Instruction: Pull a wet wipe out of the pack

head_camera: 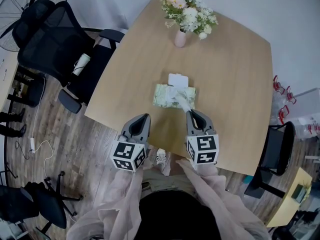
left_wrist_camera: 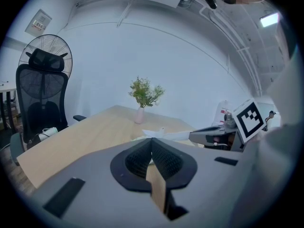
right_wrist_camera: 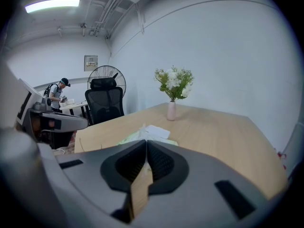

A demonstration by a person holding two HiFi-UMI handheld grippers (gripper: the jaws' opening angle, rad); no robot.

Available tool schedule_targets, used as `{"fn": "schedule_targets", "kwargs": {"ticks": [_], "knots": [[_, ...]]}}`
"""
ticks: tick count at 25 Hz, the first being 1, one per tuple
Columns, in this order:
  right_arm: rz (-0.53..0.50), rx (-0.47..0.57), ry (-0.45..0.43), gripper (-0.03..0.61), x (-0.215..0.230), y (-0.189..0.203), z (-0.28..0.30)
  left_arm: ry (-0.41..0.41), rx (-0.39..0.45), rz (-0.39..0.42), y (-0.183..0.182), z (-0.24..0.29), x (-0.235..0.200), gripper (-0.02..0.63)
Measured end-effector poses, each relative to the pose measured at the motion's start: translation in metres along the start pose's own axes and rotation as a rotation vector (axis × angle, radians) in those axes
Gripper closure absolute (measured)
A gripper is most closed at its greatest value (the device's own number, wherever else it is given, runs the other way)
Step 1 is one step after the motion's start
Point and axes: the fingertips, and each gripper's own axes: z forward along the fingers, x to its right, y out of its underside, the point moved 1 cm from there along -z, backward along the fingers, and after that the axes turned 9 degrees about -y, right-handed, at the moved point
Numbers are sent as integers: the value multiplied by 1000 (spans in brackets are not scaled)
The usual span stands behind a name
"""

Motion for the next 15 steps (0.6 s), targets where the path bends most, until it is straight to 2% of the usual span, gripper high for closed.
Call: {"fn": "schedule_targets", "kwargs": {"ticks": [9,15], "knots": [[-27,11,15,561,-5,-5,-13,9,18,11,-4,-10,2,603],[17,38,22,561,-2,-7,-26,9,26,21,-4,-17,4,603]]}}
